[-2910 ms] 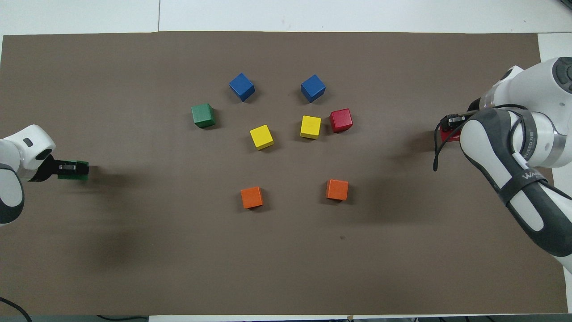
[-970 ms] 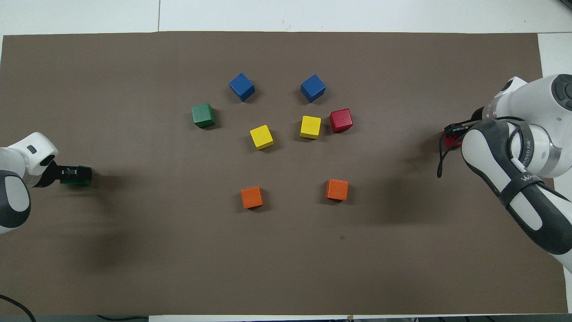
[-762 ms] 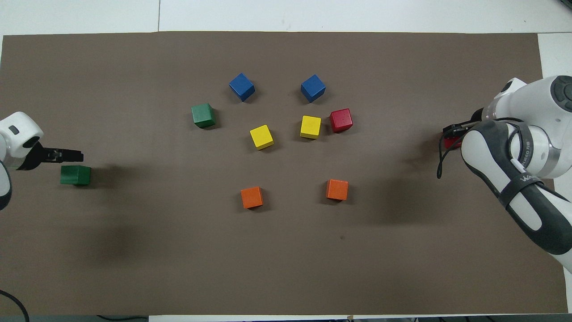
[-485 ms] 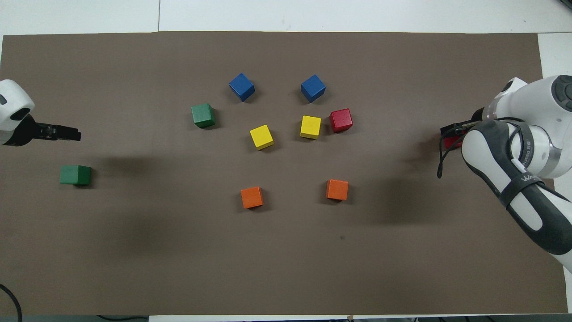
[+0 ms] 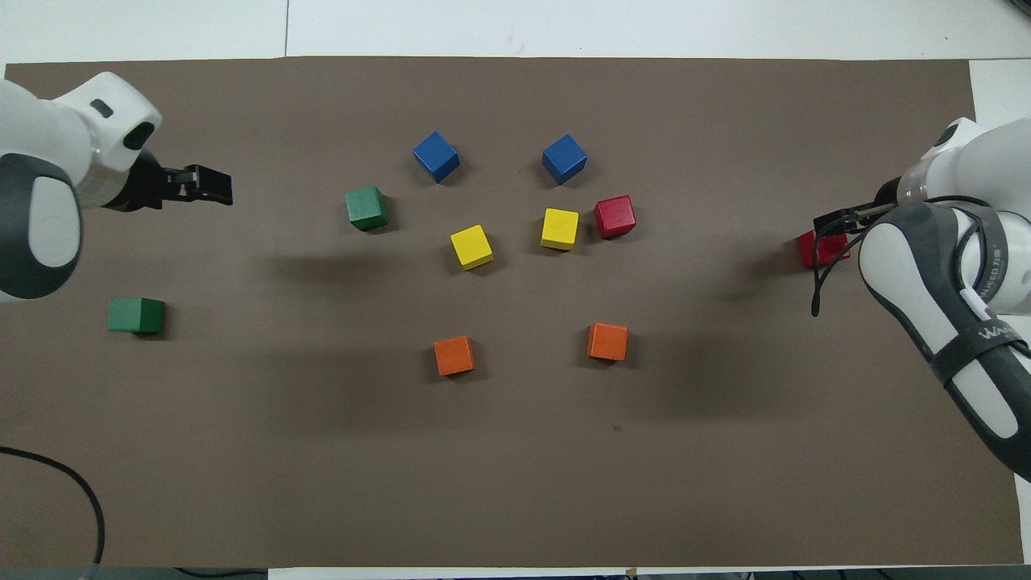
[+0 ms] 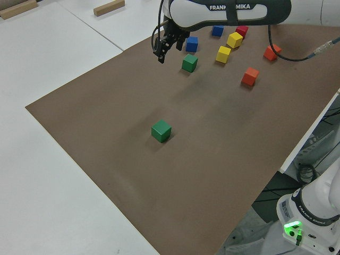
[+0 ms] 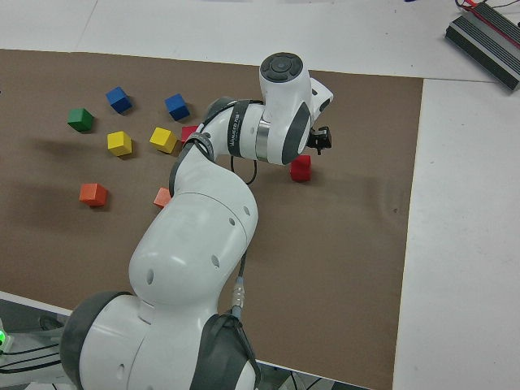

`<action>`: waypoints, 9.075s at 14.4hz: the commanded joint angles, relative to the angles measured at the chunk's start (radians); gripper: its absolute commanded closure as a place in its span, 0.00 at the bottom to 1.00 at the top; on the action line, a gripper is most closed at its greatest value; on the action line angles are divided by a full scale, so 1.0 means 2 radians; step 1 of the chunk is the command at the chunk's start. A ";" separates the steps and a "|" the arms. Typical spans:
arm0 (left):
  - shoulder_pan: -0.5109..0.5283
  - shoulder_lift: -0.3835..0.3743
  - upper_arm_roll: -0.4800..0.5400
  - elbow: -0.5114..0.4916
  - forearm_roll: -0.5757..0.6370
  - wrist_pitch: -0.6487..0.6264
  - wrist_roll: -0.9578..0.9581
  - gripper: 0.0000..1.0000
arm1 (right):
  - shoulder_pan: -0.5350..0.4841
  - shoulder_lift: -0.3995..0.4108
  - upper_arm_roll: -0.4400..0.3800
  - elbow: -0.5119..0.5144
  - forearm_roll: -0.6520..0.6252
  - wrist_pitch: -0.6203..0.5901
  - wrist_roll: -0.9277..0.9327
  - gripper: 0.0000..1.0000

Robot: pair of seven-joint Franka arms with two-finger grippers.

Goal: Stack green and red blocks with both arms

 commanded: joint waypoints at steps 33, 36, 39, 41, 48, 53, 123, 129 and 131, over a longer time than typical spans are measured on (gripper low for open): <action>-0.098 0.121 0.010 -0.005 0.067 0.141 -0.148 1.00 | 0.188 0.176 0.016 0.293 0.006 -0.134 0.251 0.00; -0.074 0.089 0.010 0.002 0.050 0.104 -0.142 1.00 | 0.188 0.181 0.019 0.282 0.007 -0.112 0.250 0.00; -0.035 0.045 0.004 -0.002 0.044 0.049 -0.113 1.00 | 0.190 0.182 0.027 0.262 0.020 -0.091 0.250 0.00; -0.014 0.019 0.007 -0.003 0.020 0.012 -0.057 1.00 | 0.190 0.180 0.029 0.231 0.020 -0.060 0.240 0.00; 0.082 -0.058 0.007 -0.070 0.015 -0.027 0.118 1.00 | 0.190 0.179 0.029 0.194 0.020 -0.027 0.227 0.00; 0.144 -0.080 0.009 -0.113 0.002 -0.014 0.209 1.00 | 0.190 0.175 0.029 0.169 0.021 -0.005 0.227 0.00; 0.122 -0.146 -0.009 -0.028 0.016 -0.154 0.105 0.00 | -0.043 0.014 0.026 -0.017 0.007 0.010 0.021 1.00; 0.121 -0.146 -0.010 0.029 0.021 -0.216 0.092 0.00 | -0.044 0.020 0.026 -0.021 0.007 0.024 0.021 1.00; 0.111 -0.146 -0.010 0.033 0.027 -0.228 0.092 0.00 | -0.043 0.020 0.026 -0.022 0.007 0.024 0.022 1.00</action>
